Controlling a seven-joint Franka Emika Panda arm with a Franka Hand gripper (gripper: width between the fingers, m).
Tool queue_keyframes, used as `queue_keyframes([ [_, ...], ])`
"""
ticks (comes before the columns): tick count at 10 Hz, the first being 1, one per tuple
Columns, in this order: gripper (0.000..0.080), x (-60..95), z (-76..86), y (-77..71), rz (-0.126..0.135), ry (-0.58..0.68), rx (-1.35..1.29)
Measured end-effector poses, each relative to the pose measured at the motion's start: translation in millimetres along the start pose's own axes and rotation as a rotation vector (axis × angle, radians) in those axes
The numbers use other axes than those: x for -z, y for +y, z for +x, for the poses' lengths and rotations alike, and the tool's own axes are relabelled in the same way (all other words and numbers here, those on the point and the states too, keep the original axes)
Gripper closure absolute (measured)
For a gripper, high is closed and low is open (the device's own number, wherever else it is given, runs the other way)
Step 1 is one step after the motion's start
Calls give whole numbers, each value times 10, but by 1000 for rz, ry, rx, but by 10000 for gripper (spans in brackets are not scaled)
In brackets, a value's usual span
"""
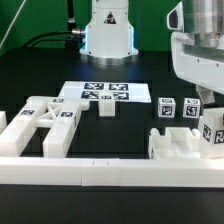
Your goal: Assemble chair
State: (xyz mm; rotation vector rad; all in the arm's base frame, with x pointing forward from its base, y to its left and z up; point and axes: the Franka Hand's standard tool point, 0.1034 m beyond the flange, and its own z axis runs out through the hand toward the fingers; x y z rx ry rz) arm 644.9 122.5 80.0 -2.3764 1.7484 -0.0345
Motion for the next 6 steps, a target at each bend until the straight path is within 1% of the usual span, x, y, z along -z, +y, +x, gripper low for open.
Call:
queue_keyframes([
  [1,268,0,-2,-1,0,0,26],
  [2,173,-2,0,1,-1,1,46],
  [3,173,-3,1,2,-2,2,157],
  [5,150,-4,5,4,-2,2,269],
  [6,150,-2,23,31,-32,-4,427],
])
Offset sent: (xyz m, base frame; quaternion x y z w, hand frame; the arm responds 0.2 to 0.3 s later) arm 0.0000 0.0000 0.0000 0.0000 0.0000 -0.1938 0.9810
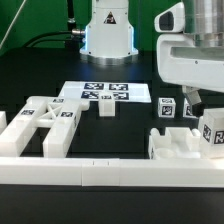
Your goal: Assemble chair
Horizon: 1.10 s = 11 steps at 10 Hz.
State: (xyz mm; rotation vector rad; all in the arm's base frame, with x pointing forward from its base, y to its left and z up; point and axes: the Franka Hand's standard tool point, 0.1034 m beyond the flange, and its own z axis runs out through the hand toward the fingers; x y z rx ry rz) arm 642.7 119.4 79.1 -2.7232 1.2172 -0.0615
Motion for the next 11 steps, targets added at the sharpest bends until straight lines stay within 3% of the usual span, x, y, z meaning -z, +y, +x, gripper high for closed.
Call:
queue_keyframes([
  [4,150,37,66,-39,-66,-17,462],
  [6,150,36,70,-37,-121,-26,662],
  [9,150,1,56,-28,-127,-25,887],
  [11,417,1,56,-28,-126,-27,912],
])
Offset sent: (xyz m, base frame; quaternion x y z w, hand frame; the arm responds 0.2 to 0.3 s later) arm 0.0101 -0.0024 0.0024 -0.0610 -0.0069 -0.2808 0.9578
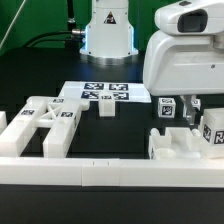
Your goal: Assemble chair
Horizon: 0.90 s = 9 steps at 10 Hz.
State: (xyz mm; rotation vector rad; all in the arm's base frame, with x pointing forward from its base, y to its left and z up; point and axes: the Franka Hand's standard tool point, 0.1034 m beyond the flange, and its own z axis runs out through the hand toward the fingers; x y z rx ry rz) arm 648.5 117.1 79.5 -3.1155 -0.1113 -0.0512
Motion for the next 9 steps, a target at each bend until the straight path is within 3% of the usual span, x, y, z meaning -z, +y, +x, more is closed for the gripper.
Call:
queue_keyframes([
  [1,417,0,0,0,0,0,-1],
  [2,512,0,0,1,0,0,-1],
  [5,512,0,0,-1,2,0,-25],
  [9,512,-18,-17,-34,39,39,-593],
])
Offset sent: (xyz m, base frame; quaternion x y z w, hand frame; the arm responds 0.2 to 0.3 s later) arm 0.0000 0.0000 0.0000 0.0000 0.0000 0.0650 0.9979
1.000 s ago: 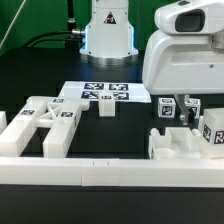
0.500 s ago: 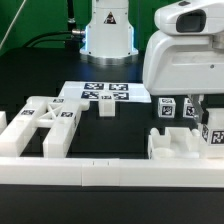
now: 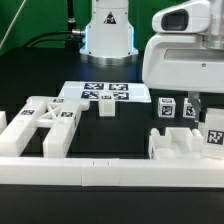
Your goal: Assemble chair
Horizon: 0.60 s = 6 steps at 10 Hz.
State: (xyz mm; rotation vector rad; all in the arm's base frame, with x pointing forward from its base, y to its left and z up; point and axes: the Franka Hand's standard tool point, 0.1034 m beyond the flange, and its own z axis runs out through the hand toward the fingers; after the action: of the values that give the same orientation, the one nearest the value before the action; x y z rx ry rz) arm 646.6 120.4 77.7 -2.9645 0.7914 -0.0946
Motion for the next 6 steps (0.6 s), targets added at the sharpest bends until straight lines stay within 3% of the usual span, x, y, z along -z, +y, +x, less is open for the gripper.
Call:
queue_keyframes([
  [6,512,-4,-3,-6,9,-3,-423],
])
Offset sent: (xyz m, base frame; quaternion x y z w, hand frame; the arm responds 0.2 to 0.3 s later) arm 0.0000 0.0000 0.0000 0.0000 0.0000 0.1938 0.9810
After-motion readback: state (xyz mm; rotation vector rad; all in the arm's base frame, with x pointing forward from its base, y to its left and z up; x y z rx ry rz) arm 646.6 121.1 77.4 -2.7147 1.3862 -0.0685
